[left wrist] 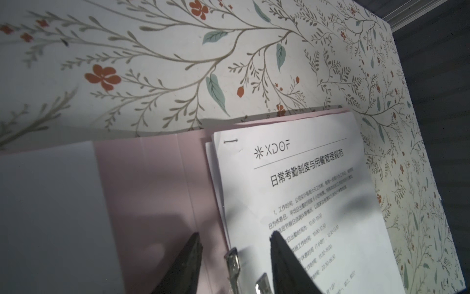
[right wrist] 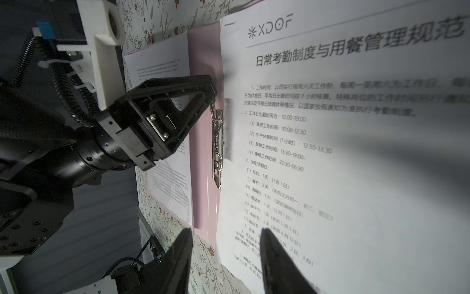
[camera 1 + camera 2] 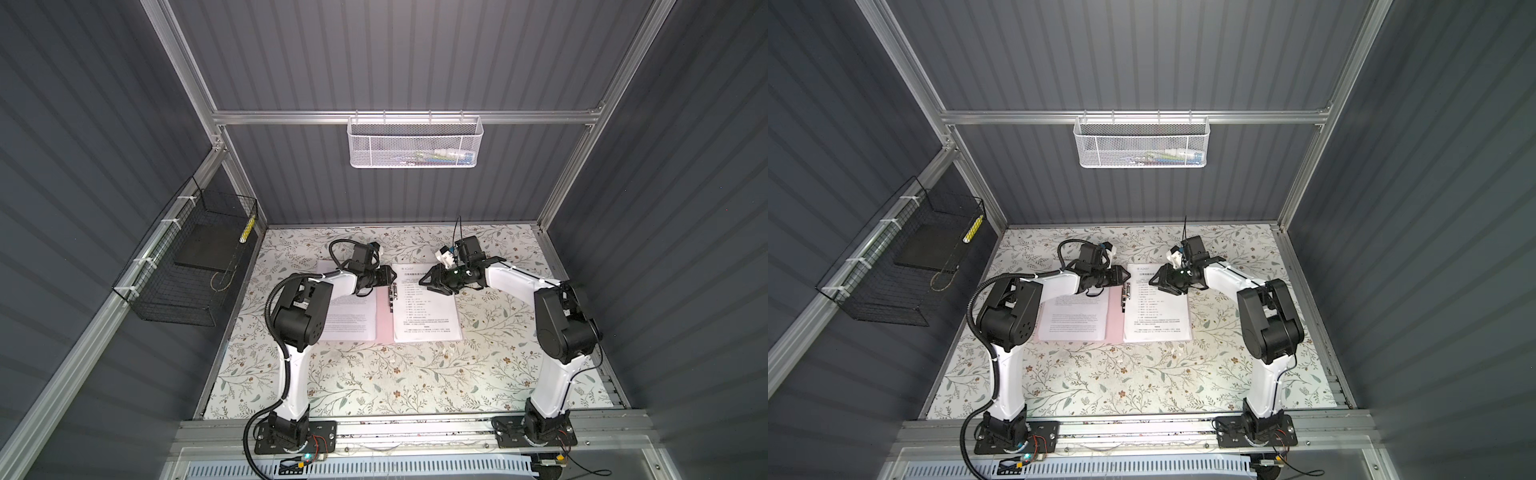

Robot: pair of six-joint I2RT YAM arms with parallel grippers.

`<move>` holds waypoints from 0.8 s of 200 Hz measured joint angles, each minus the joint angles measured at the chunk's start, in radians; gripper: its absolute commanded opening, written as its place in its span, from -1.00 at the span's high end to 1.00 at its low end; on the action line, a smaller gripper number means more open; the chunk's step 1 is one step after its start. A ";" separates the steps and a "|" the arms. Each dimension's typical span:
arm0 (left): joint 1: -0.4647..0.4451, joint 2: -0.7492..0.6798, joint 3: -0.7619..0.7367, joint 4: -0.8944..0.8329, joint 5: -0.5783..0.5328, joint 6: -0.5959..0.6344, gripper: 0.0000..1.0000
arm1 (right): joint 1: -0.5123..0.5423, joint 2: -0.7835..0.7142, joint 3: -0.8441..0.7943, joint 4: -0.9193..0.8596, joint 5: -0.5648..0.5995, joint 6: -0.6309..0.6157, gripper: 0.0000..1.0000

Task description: Put the files into the folder

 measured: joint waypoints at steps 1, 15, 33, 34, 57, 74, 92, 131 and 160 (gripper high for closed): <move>0.000 0.000 0.000 0.001 0.002 0.000 0.09 | 0.000 0.000 0.000 0.000 0.000 0.000 0.07; 0.000 0.004 0.000 0.007 0.016 -0.008 0.10 | 0.000 0.002 0.000 0.000 0.000 -0.002 0.07; 0.000 0.010 0.001 0.018 0.035 -0.019 0.12 | 0.000 0.005 0.000 0.000 0.000 -0.002 0.07; 0.000 0.010 0.001 0.018 0.035 -0.019 0.12 | 0.000 0.005 0.000 0.000 0.000 -0.002 0.07; 0.000 0.015 0.001 0.026 0.052 -0.027 0.15 | 0.000 0.006 0.000 0.000 0.000 -0.002 0.06; 0.000 0.015 0.001 0.029 0.060 -0.031 0.16 | 0.000 0.009 0.000 0.000 -0.001 -0.002 0.06; 0.000 0.015 0.001 0.034 0.066 -0.034 0.18 | 0.000 0.018 0.001 0.000 -0.004 -0.002 0.06; 0.000 0.015 0.000 0.050 0.085 -0.037 0.19 | 0.000 0.037 0.001 -0.005 -0.010 -0.002 0.06; 0.000 0.015 -0.004 0.072 0.101 -0.046 0.21 | 0.000 0.037 0.003 -0.013 -0.014 -0.002 0.05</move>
